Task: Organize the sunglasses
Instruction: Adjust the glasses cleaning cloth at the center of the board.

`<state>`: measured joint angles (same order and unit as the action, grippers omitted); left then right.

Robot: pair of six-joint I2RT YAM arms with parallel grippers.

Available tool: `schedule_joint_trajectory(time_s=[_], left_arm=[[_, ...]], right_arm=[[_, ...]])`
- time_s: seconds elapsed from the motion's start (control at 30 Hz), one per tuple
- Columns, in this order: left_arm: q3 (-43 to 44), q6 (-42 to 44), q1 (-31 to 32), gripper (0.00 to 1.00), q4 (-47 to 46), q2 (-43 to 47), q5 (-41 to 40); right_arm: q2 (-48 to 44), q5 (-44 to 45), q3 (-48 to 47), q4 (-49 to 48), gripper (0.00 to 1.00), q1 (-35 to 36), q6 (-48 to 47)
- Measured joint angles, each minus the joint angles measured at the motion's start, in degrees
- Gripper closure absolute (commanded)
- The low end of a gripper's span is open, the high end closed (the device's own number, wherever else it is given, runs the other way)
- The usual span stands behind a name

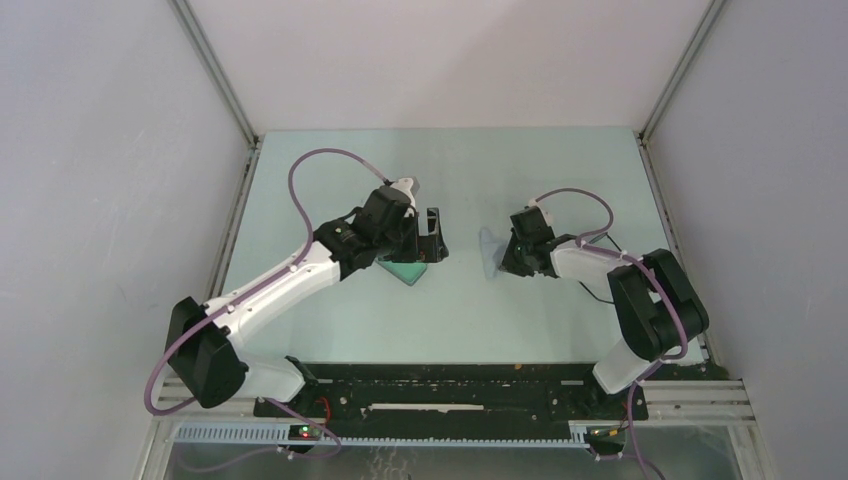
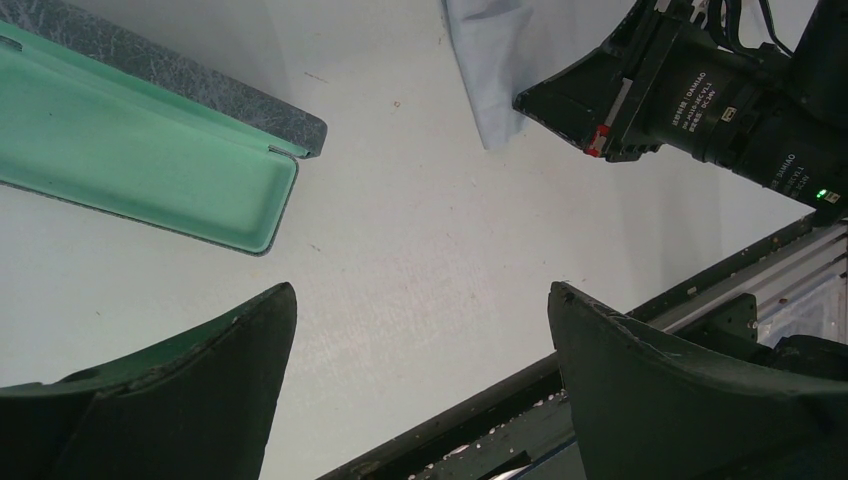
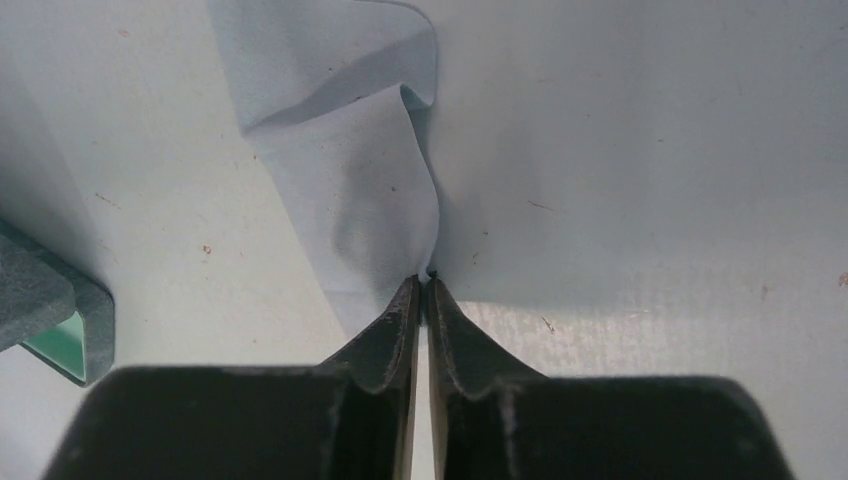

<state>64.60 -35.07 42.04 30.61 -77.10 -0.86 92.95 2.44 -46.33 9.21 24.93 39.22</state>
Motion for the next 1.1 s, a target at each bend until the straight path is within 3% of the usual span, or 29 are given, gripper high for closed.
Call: schedule_joint_trajectory(time_s=[0.03,0.6,0.93,1.1], left_arm=[[0.0,0.0,0.0,0.0,0.0,0.0,0.0],[0.3,0.1,0.0,0.0,0.3,-3.3,2.6],[7.0,2.1,-0.2,0.0,2.8,-5.7,2.1],[7.1,2.1,-0.3,0.0,3.0,-5.9,2.4]], right_arm=[[0.0,0.0,0.0,0.0,1.0,0.0,0.0],[-5.2,-2.8,-0.7,6.8,1.0,-0.1,-0.8],[-8.8,-4.7,-6.8,11.3,1.0,3.7,-0.8],[-13.1,-5.3,-4.9,12.1,1.0,0.4,-0.4]])
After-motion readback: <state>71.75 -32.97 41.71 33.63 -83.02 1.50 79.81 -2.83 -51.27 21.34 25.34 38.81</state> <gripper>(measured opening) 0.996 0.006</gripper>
